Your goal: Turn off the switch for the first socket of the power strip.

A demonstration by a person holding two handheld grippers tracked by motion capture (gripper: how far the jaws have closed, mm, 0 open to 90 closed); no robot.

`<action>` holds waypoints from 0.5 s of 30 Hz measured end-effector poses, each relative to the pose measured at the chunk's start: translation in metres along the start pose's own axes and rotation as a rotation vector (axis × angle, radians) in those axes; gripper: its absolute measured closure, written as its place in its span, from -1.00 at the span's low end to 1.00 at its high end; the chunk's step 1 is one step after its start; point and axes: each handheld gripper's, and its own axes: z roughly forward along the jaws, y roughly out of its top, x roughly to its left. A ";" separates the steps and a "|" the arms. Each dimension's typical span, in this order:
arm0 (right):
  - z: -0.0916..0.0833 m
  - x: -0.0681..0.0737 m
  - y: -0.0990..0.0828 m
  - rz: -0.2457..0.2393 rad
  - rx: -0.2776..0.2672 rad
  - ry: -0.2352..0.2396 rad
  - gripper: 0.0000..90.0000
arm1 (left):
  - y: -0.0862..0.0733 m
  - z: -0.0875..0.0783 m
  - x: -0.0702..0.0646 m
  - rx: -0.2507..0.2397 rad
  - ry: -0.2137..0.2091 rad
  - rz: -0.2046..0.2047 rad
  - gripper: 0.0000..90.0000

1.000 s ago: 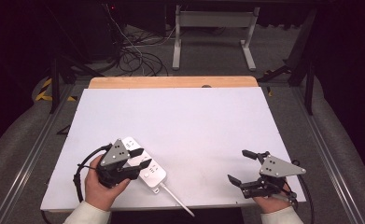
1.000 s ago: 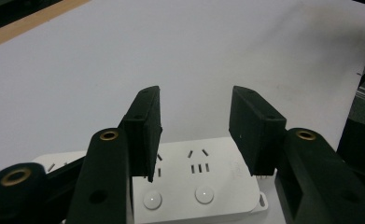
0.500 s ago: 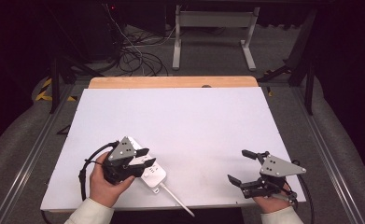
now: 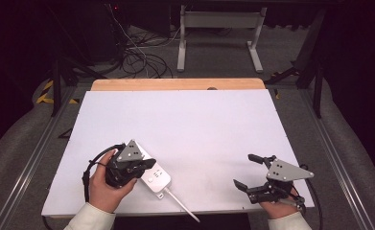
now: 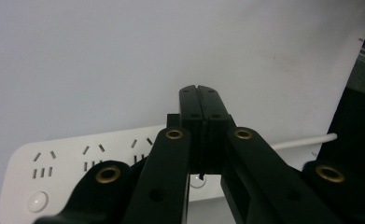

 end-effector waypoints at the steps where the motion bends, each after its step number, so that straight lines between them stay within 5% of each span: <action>1: 0.000 0.000 0.000 0.000 0.000 0.001 -0.82 | 0.001 0.001 0.000 0.024 -0.015 0.003 1.00; 15: 0.001 0.001 0.000 -0.004 0.005 0.007 -0.82 | 0.003 0.015 0.006 0.190 -0.053 -0.066 1.00</action>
